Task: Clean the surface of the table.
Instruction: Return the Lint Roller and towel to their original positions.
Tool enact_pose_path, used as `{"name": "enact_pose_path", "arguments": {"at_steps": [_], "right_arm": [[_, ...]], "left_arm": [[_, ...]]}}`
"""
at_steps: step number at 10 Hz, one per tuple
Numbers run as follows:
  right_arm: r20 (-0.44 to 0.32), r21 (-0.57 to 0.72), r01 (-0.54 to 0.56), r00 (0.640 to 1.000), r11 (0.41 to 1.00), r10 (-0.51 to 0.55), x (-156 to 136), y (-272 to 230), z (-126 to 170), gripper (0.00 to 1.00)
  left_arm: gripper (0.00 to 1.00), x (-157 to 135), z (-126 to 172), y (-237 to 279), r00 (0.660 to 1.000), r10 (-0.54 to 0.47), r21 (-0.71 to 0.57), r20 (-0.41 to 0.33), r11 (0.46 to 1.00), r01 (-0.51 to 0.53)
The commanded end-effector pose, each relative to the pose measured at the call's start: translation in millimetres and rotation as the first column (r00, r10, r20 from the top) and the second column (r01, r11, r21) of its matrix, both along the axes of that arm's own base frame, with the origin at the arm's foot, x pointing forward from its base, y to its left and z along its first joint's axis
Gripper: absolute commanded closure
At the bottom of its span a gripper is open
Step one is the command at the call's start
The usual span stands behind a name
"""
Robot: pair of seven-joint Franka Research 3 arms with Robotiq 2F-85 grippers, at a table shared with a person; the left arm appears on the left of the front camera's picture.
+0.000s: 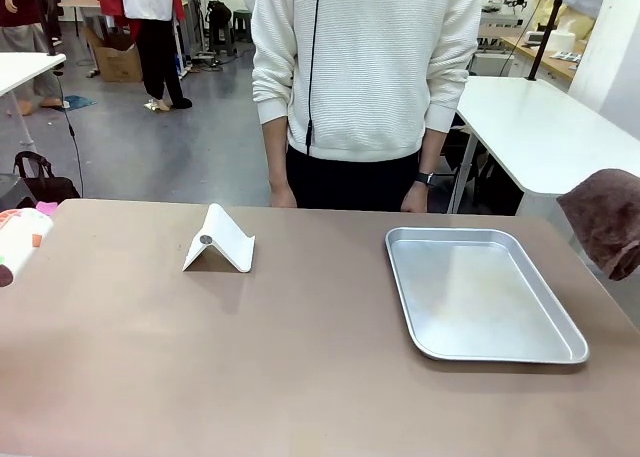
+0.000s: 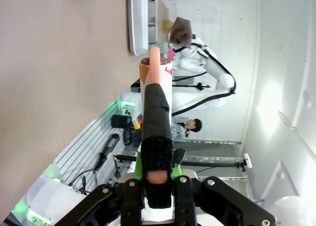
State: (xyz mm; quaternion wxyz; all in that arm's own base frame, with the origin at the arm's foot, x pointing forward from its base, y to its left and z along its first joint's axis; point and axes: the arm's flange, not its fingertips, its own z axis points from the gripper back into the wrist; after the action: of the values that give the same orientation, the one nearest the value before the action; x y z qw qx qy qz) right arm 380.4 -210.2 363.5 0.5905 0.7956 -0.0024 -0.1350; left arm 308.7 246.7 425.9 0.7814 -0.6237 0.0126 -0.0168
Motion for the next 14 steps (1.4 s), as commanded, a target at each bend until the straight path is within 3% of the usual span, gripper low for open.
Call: {"name": "enact_pose_path", "arguments": {"at_steps": [1,4,5,6,7,10,12,13,14], "right_arm": [[0.026,-0.106,0.042,0.999,0.993,-0.040,9.3,44.5,17.7,0.94],[0.023,-0.304,-0.075,0.996,0.950,0.086,34.6,152.1,33.8,0.94],[0.020,-0.357,-0.139,0.988,0.924,0.156,40.3,191.7,32.3,0.94],[0.057,-0.395,-0.123,0.986,0.910,0.158,45.5,237.6,27.2,0.94],[0.105,-0.413,-0.091,0.984,0.906,0.147,51.2,278.5,21.2,0.94],[0.171,-0.362,-0.009,0.982,0.932,0.075,65.1,362.4,-2.8,0.94],[0.055,-0.311,-0.096,0.991,0.946,0.119,64.8,375.6,-24.6,0.94],[-0.002,-0.312,-0.145,0.988,0.939,0.152,62.4,373.3,-35.1,0.94],[-0.018,-0.296,-0.140,0.990,0.945,0.141,62.9,363.7,-39.6,0.94]], "left_arm": [[0.78,23.5,45.8,-47.5,0.999,-0.054,0.118,0.008,0.992,0.052],[0.78,68.2,75.5,-125.1,0.996,-0.052,0.258,-0.078,0.964,0.071],[0.78,79.7,80.0,-152.9,0.987,-0.101,0.318,-0.123,0.938,0.135],[0.78,92.4,85.7,-181.7,0.992,-0.089,0.350,-0.093,0.930,0.117],[0.78,104.6,89.8,-211.5,1.000,-0.004,0.373,-0.031,0.928,0.016],[0.78,133.4,82.3,-284.2,0.998,-0.055,0.484,0.021,0.874,0.038],[0.78,147.8,74.3,-311.5,0.998,0.001,0.516,0.058,0.856,-0.031],[0.78,156.3,72.1,-321.8,0.993,0.083,0.487,0.079,0.866,-0.111],[0.78,160.0,72.2,-326.0,0.991,0.099,0.463,0.095,0.877,-0.131]]}}
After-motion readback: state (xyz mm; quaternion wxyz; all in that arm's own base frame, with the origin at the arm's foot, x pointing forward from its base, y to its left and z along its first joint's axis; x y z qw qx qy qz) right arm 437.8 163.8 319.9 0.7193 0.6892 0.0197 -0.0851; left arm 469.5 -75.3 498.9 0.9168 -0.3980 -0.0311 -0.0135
